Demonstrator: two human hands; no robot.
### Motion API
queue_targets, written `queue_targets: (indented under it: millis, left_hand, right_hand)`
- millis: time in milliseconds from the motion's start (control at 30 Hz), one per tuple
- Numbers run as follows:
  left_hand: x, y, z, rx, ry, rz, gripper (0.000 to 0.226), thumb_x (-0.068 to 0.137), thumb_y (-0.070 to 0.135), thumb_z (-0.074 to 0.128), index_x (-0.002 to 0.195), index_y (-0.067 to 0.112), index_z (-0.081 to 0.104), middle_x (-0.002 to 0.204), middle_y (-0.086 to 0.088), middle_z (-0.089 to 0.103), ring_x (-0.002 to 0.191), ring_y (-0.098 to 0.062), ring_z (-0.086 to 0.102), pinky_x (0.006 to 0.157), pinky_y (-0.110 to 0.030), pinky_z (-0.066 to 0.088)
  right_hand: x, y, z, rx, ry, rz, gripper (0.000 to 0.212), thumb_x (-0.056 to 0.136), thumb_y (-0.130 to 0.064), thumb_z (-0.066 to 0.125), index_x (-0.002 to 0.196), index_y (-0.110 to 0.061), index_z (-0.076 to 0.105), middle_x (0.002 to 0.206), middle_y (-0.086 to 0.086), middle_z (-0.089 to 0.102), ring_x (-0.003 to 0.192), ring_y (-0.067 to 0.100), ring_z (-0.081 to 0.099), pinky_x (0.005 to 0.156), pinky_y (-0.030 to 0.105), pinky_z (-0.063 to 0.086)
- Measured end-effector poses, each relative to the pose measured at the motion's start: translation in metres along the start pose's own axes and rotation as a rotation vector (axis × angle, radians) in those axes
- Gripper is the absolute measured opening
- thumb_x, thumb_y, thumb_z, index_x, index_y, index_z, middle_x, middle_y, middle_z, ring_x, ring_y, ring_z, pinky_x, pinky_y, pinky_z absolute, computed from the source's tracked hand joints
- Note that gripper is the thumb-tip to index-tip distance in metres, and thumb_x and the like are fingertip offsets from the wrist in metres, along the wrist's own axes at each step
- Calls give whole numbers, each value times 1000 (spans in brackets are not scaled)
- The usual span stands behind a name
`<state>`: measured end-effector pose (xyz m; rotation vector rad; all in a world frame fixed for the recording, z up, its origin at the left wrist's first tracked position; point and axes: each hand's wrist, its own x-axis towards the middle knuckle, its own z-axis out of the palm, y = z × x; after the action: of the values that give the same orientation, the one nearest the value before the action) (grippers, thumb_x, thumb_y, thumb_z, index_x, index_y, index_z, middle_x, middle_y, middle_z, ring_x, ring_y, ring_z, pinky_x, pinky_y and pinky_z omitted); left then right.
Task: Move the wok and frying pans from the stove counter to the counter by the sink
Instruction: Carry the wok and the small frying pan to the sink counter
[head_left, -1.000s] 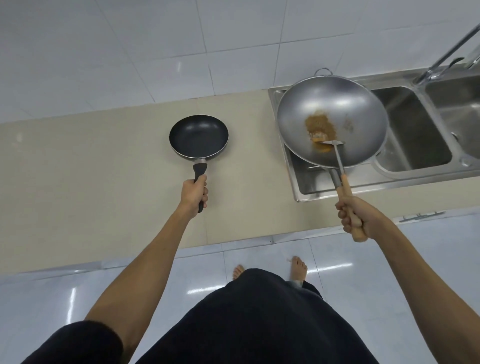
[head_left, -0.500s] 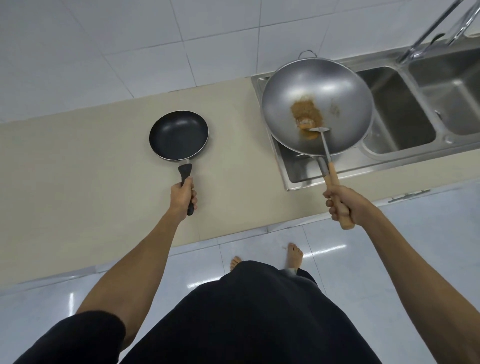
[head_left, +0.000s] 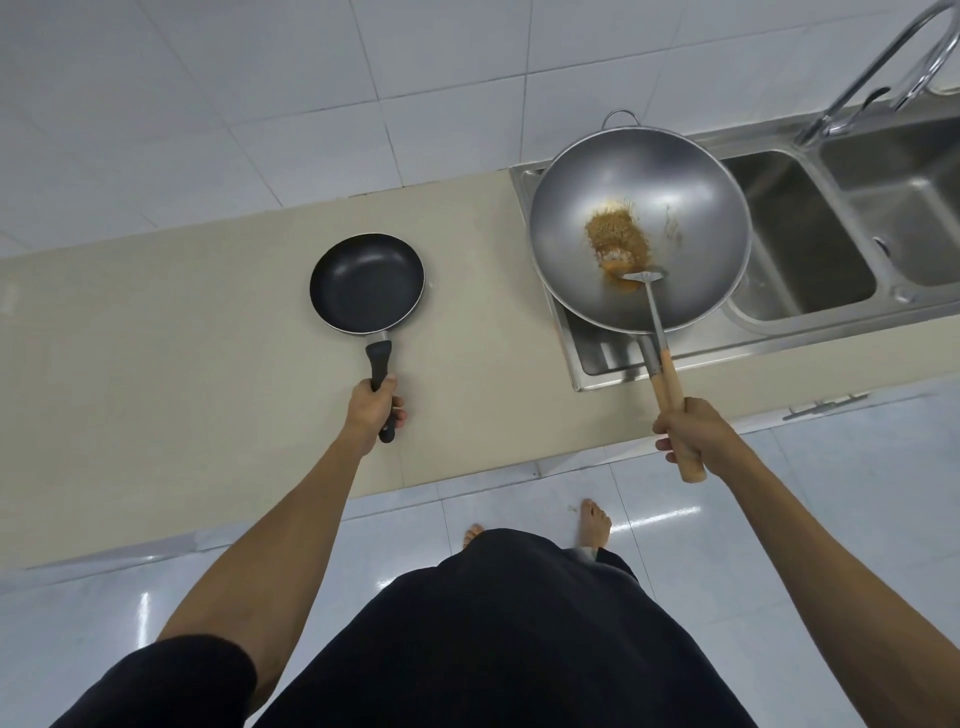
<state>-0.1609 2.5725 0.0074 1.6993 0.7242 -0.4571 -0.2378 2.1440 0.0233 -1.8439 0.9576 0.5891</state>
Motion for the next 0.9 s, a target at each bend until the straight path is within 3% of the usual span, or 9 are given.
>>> queue_targets:
  millis: [200, 300, 633, 900]
  left_hand:
    - [-3, -3, -1, 64, -4, 0, 31, 106, 22, 48, 126, -2, 48, 99, -20, 58, 60, -24, 58, 58, -34, 52]
    - [-5, -2, -1, 88, -16, -11, 27, 106, 23, 47, 122, 1, 46, 101, -20, 58, 61, -24, 59, 55, -32, 53]
    - [-10, 3, 0, 127, -30, -50, 28, 105, 17, 48, 126, -1, 44, 105, -21, 57, 62, -27, 61, 63, -39, 53]
    - [-12, 2, -2, 134, -17, -52, 35, 103, 14, 50, 132, -5, 42, 104, -21, 57, 67, -30, 61, 74, -43, 53]
  right_hand:
    - [9, 5, -8, -130, 84, -37, 30, 98, -9, 59, 125, 3, 52, 116, 23, 61, 90, 35, 65, 73, 45, 53]
    - [13, 7, -10, -148, 79, -57, 33, 99, -10, 59, 128, 3, 50, 120, 23, 60, 91, 36, 65, 75, 45, 54]
    - [23, -23, -15, -170, 52, -97, 26, 96, -6, 59, 121, 0, 51, 112, 22, 61, 80, 33, 66, 66, 41, 53]
    - [23, -23, -18, -310, 101, -101, 33, 95, -11, 62, 123, 2, 52, 112, 21, 63, 79, 32, 69, 71, 41, 53]
